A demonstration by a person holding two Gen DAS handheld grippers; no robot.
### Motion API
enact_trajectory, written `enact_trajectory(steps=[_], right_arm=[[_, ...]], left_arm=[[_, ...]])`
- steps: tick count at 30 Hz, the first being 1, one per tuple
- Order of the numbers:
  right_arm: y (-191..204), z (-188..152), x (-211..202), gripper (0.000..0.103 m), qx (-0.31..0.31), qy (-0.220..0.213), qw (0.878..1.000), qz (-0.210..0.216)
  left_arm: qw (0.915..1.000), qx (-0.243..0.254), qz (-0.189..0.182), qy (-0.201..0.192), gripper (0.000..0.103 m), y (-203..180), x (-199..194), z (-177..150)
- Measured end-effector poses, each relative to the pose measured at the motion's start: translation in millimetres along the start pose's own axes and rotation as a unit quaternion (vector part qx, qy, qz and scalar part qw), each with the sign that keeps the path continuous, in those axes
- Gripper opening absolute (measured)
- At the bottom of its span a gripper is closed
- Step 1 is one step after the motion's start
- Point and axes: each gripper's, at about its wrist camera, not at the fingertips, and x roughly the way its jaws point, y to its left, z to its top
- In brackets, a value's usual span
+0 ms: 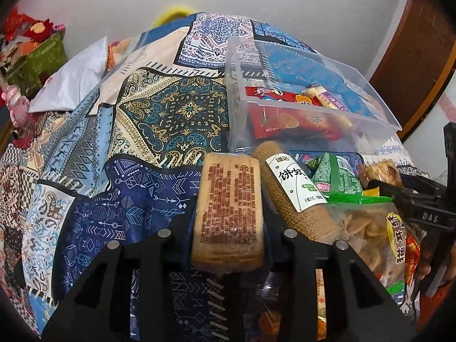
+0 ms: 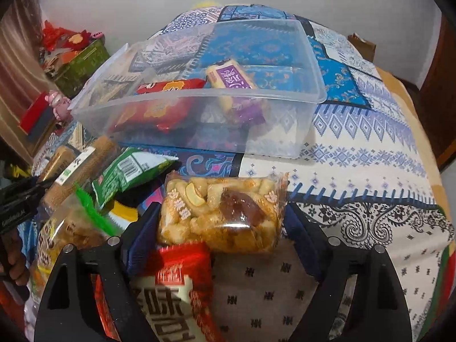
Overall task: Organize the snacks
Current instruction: 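Grasp the brown biscuit block with the left tool while the right tool grasps the nut cluster pack, then lower both held snacks into the clear box and release them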
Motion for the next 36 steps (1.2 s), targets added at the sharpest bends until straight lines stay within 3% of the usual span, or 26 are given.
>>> enact_trajectory(steps=[12, 24, 36], right_arm=[[4.0, 0.3, -37.2, 0.074, -0.007, -0.058, 0.998, -0.022], [7.1, 20.3, -82.4, 0.074, -0.012, -0.122, 0.992, -0.003], [11.1, 55.0, -89.1, 0.074, -0.019, -0.16, 0.987, -0.003]], left_arm=[[0.9983, 0.0, 0.004, -0.057, 0.036, 1.7, -44.3, 10.3], [0.9926, 0.008, -0.01, -0.121, 0.036, -15.8, -82.4, 48.1], [0.9878, 0.017, -0.041, -0.149, 0.036, -42.7, -74.8, 100.6]])
